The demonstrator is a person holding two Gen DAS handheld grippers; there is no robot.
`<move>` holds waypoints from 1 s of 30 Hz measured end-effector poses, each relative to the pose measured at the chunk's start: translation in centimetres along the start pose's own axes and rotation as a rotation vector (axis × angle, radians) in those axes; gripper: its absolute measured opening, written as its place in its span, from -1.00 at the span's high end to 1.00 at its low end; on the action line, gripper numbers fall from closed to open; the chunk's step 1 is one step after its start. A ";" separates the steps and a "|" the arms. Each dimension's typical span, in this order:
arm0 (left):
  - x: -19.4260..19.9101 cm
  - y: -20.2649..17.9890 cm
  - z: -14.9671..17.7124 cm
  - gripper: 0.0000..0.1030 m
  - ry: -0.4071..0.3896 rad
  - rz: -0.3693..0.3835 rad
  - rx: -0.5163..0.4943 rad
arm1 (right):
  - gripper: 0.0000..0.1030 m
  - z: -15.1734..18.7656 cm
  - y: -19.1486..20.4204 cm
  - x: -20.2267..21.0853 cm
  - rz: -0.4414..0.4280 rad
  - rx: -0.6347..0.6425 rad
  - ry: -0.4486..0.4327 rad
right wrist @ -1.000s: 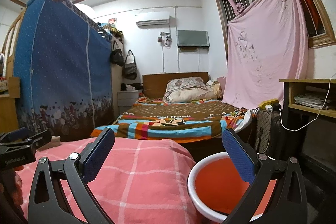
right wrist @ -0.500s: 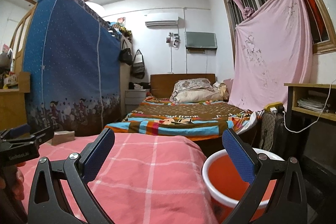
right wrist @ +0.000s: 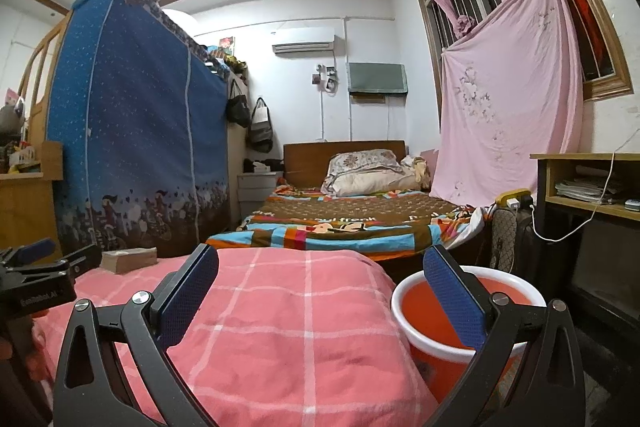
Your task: Collect trash
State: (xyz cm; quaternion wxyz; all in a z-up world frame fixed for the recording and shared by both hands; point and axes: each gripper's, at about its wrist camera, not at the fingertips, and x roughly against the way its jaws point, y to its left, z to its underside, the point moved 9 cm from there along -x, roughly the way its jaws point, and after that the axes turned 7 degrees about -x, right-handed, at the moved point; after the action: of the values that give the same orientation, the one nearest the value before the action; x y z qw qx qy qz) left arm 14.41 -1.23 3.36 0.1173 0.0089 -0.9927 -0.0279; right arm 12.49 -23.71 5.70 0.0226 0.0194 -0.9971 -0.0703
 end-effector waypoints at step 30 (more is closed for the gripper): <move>2.1 -0.2 4.9 -0.76 -0.014 -0.014 -0.049 | -1.00 5.5 -0.8 2.3 0.009 -0.006 0.038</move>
State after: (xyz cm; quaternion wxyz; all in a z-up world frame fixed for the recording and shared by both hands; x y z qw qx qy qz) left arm 11.24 -1.21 -0.89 0.1104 0.0130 -0.9924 -0.0534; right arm 9.93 -23.86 0.25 0.0418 0.0163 -0.9964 -0.0726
